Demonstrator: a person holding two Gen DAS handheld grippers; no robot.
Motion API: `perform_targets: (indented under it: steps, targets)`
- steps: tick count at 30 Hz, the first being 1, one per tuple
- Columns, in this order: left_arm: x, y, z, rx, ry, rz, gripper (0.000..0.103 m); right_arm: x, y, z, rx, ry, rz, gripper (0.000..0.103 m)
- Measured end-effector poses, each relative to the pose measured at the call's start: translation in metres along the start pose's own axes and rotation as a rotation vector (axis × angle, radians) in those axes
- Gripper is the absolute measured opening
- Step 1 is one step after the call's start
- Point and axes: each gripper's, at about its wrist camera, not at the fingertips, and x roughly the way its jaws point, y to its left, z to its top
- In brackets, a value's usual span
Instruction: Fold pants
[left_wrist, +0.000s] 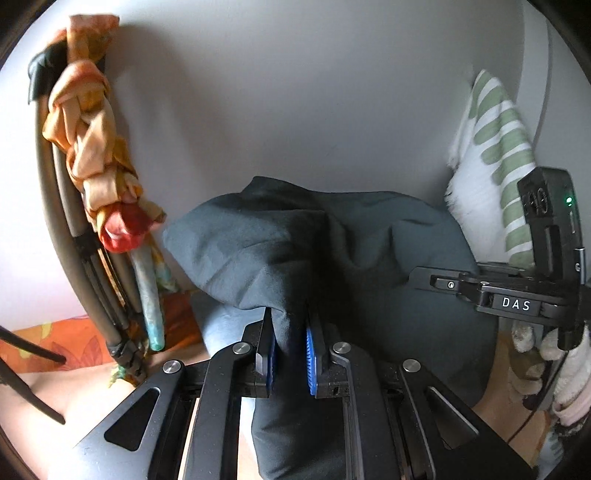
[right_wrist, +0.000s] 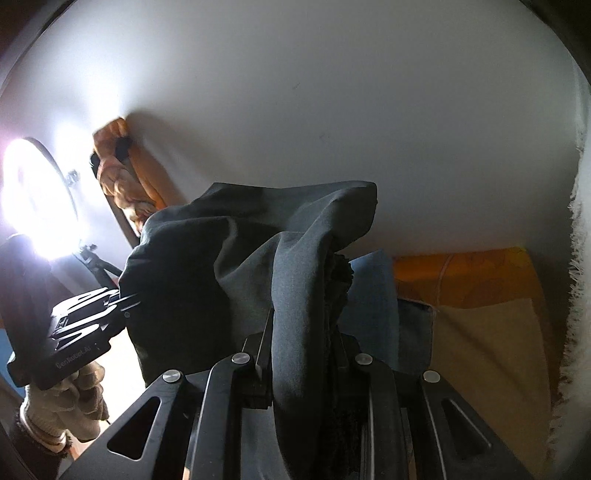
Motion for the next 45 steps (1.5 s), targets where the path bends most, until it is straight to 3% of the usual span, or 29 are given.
perform_targets:
  steps: [6,9,12,23,45]
  targets:
    - [0.008,0.008,-0.001,-0.049,0.019,0.009,0.015,0.029,-0.002,0.002,-0.021,0.019,-0.079,0.027]
    - [0.004,0.013,0.0,-0.055,0.015,0.018,0.029,0.037,-0.007,0.002,-0.031,0.033,-0.167,0.044]
    - [-0.002,0.019,-0.003,-0.057,0.009,0.022,0.03,0.035,-0.011,0.003,-0.016,0.023,-0.223,0.052]
    - [-0.028,0.027,-0.024,-0.051,-0.004,0.018,0.03,-0.004,0.014,-0.002,-0.034,-0.04,-0.231,0.059]
    - [-0.148,-0.001,-0.068,-0.006,-0.137,0.049,0.03,-0.085,0.086,-0.061,-0.051,-0.105,-0.182,0.068]
